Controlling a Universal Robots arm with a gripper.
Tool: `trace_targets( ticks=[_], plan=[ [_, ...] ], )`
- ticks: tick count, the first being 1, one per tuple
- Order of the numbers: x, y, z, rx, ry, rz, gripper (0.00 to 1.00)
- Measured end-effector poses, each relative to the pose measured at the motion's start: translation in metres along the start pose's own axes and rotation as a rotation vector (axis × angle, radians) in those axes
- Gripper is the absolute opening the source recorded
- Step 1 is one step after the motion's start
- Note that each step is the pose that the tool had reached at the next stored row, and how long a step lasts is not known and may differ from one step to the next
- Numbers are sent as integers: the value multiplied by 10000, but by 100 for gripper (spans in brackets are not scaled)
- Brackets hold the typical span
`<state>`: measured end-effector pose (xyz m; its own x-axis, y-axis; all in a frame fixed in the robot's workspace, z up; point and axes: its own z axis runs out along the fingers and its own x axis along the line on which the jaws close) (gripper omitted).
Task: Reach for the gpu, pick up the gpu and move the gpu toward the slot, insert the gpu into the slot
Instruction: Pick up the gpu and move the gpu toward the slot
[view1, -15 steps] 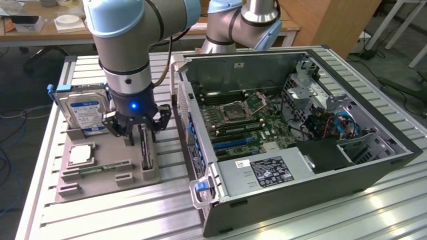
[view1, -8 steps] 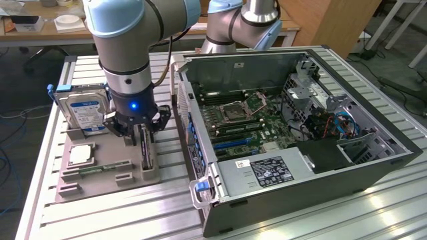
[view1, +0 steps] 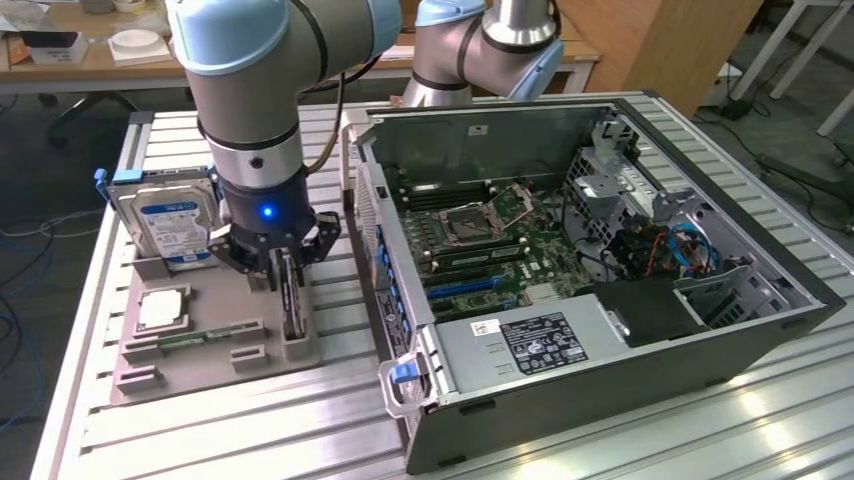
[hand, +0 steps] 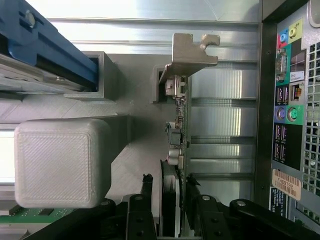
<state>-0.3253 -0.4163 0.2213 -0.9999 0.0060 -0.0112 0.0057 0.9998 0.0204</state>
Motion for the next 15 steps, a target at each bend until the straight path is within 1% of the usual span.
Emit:
trace_targets(
  ticks=[4,9,12,15],
  plan=[
    [-11,-3,3,-3,0,-115,38],
    [-13,-14,2,0,2,-119,38],
    [-14,-15,2,24,2,-117,38],
    [-14,-18,3,28,-2,121,38]
  ],
)
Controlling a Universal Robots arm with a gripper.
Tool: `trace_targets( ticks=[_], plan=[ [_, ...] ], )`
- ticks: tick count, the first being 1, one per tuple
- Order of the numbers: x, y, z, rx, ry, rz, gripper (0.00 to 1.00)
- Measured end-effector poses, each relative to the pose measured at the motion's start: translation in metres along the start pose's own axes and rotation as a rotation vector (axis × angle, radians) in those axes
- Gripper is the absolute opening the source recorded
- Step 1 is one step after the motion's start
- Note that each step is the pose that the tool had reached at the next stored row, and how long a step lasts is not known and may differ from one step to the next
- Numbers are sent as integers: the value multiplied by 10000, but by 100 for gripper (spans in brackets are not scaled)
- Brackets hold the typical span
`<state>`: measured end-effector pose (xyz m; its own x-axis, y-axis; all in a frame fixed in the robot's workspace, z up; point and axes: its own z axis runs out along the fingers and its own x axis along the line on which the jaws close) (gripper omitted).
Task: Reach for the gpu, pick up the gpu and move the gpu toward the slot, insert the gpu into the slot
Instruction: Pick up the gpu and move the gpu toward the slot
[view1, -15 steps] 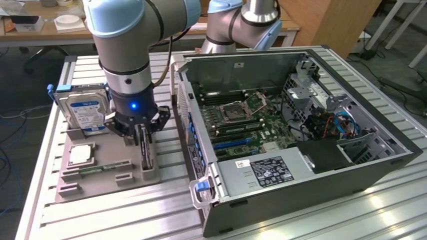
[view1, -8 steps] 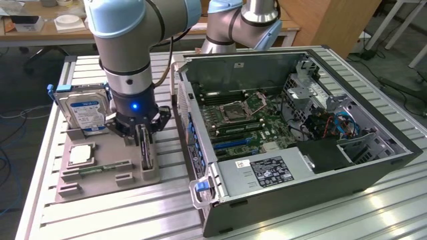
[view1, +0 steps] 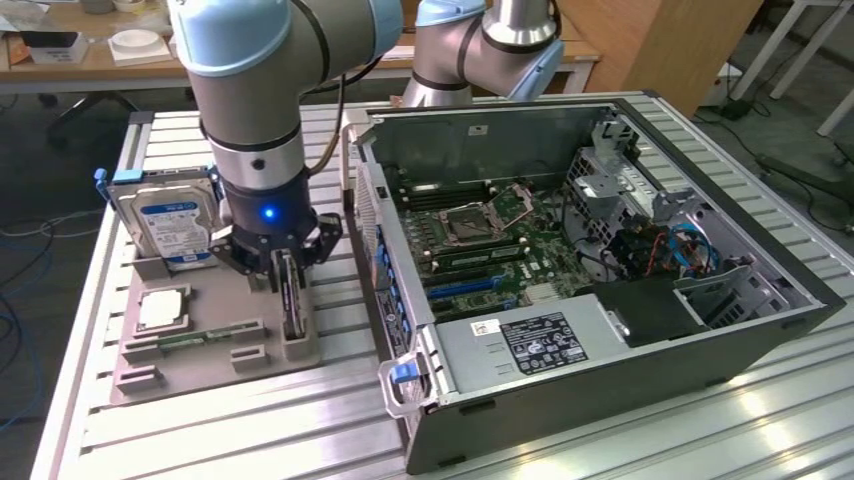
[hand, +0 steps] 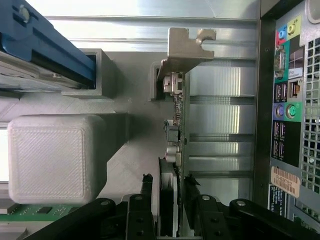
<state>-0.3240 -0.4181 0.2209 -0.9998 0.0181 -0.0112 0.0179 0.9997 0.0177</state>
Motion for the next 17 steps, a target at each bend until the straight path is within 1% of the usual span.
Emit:
trace_targets(
  ticks=[9,15,17],
  plan=[
    [-1,-41,0,2,-2,105,38],
    [-1,-41,-1,3,-3,108,38],
    [-2,-42,-1,3,-3,108,36]
  ],
)
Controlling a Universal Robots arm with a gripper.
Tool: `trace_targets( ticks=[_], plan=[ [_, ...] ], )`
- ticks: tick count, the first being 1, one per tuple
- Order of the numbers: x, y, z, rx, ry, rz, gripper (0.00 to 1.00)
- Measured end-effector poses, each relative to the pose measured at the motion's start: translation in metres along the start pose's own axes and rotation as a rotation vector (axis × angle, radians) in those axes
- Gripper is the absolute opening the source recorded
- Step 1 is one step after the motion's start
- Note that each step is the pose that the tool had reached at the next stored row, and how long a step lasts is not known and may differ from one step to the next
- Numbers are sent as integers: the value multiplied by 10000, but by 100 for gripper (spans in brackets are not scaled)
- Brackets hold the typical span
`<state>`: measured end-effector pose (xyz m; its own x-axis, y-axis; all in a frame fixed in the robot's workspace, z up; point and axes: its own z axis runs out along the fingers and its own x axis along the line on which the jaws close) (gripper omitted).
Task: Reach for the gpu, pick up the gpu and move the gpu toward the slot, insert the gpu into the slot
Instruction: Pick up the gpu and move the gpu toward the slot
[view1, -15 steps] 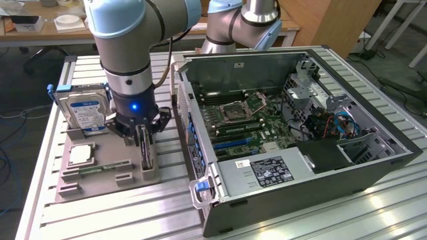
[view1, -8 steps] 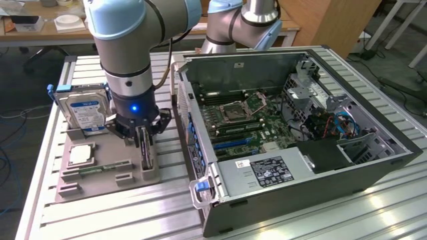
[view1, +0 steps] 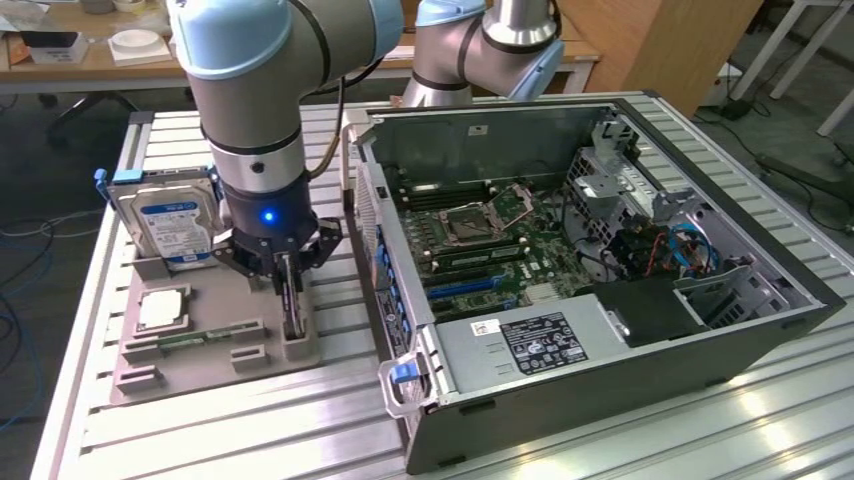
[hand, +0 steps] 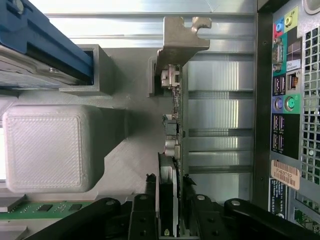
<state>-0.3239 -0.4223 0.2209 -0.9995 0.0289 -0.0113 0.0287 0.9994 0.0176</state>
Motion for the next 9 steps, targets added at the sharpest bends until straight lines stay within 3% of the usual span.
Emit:
trace_targets(
  ticks=[1,2,9],
  plan=[
    [0,0,0,0,0,0,36],
    [-1,0,0,1,0,0,29],
    [-1,0,0,4,0,0,29]
  ],
)
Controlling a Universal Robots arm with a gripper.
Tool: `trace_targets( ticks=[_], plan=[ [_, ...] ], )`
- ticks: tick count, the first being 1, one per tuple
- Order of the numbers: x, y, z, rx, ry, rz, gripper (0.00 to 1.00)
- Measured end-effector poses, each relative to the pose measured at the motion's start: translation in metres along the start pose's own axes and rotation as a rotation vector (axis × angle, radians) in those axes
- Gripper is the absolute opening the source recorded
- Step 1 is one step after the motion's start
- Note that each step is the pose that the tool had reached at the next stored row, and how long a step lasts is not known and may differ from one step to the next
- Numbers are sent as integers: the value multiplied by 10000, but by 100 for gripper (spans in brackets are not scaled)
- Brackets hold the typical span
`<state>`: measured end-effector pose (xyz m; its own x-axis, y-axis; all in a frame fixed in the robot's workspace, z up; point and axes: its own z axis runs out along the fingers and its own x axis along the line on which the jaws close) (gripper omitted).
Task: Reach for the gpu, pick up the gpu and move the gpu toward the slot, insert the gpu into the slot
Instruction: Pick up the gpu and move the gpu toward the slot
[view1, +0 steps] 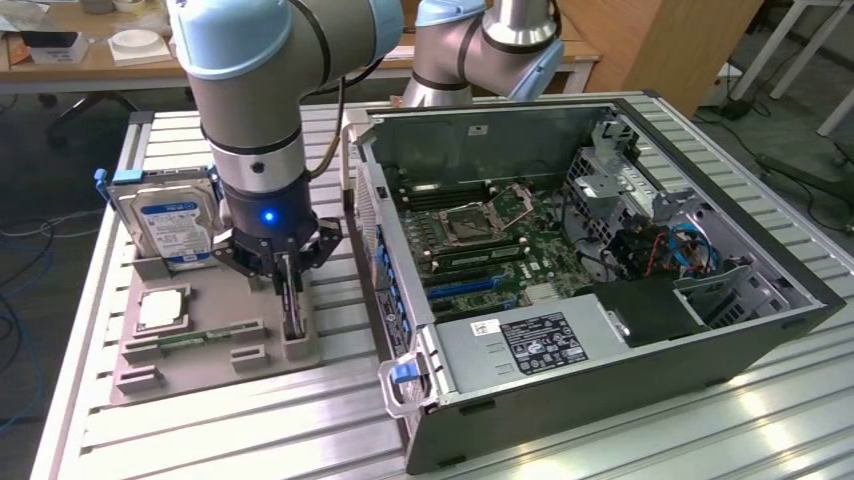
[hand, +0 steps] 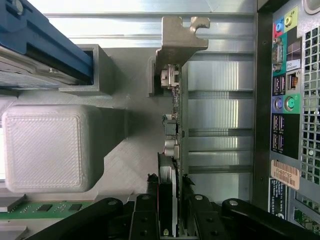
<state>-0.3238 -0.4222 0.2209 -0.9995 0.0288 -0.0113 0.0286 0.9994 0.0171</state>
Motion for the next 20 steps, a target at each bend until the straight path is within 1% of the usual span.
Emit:
trace_targets(
  ticks=[2,5,16,17,20],
  plan=[
    [0,0,0,0,2,0,29],
    [0,0,0,0,1,0,27],
    [0,0,0,0,0,0,27],
    [0,0,-3,-17,-2,1,27],
    [-1,-1,-52,-106,3,0,27]
  ],
)
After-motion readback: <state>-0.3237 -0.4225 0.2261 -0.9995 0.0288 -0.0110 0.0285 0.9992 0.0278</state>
